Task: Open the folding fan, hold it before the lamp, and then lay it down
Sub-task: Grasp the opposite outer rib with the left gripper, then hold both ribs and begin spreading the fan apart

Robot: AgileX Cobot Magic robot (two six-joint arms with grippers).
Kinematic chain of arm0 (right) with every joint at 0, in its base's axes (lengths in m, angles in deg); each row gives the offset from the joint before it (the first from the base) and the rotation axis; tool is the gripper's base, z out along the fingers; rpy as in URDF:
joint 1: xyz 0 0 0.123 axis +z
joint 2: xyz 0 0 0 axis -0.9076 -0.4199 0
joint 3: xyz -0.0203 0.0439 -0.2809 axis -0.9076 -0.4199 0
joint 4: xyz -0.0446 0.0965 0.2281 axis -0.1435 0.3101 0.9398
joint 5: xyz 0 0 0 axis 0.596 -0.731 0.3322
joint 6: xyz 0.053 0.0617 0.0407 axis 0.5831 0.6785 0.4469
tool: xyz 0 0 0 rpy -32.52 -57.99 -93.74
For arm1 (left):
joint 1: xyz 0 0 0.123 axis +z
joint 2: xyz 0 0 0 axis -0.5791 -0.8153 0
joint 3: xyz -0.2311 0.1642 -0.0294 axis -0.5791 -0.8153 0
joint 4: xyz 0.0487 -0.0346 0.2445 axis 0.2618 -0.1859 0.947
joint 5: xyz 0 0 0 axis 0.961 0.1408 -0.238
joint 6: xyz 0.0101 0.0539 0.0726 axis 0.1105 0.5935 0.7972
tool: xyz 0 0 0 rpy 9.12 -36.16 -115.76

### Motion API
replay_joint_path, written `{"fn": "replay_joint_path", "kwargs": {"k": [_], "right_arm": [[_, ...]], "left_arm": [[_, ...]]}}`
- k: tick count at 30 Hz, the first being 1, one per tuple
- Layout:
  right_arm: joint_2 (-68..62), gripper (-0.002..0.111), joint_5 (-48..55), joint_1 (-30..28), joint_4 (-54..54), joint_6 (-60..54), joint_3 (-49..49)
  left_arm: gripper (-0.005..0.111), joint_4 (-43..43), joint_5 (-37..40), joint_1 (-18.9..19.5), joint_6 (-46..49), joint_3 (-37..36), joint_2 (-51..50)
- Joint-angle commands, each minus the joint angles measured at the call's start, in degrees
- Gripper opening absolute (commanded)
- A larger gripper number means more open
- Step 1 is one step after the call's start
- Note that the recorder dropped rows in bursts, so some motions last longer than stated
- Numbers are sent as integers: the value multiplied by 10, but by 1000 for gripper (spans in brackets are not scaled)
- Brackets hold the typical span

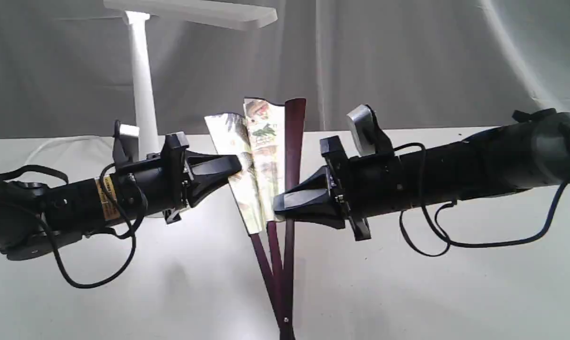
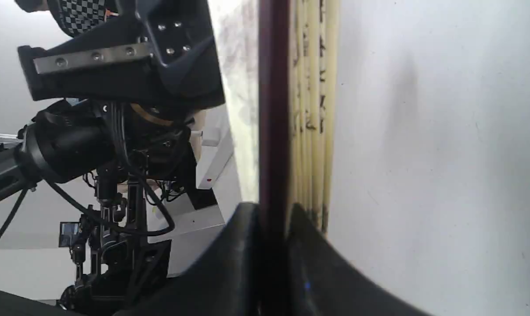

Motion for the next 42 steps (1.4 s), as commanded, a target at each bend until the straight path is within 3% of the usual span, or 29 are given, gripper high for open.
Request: {"fn": "replay_joint_path", "kwargs": {"k": [1, 4, 6, 11, 14, 21, 28, 37, 42], "right_arm": [[8, 0, 13, 0, -6, -2, -1], [8, 0, 13, 0, -6, -3, -1], [8, 0, 13, 0, -6, -3, -1], [8, 0, 13, 0, -24, -5, -1], [8, 0, 13, 0, -44, -5, -1], [8, 0, 13, 1, -62, -5, -1], [8, 0, 13, 39, -68, -24, -1], [8, 0, 13, 51, -43, -24, -1], [8, 0, 13, 53, -42, -21, -1]], "left_arm": [[0, -10, -3, -2, 16, 3, 1], [2, 13, -18, -2, 16, 3, 1], [9, 22, -21, -2, 17, 3, 1], [51, 10, -22, -2, 16, 3, 1], [64, -1, -22, -2, 16, 3, 1], [58, -10, 29, -2, 19, 3, 1], [32, -21, 35, -2, 19, 3, 1], [29, 2, 35, -2, 38, 3, 1], [0, 2, 22, -2, 43, 3, 1]]}}
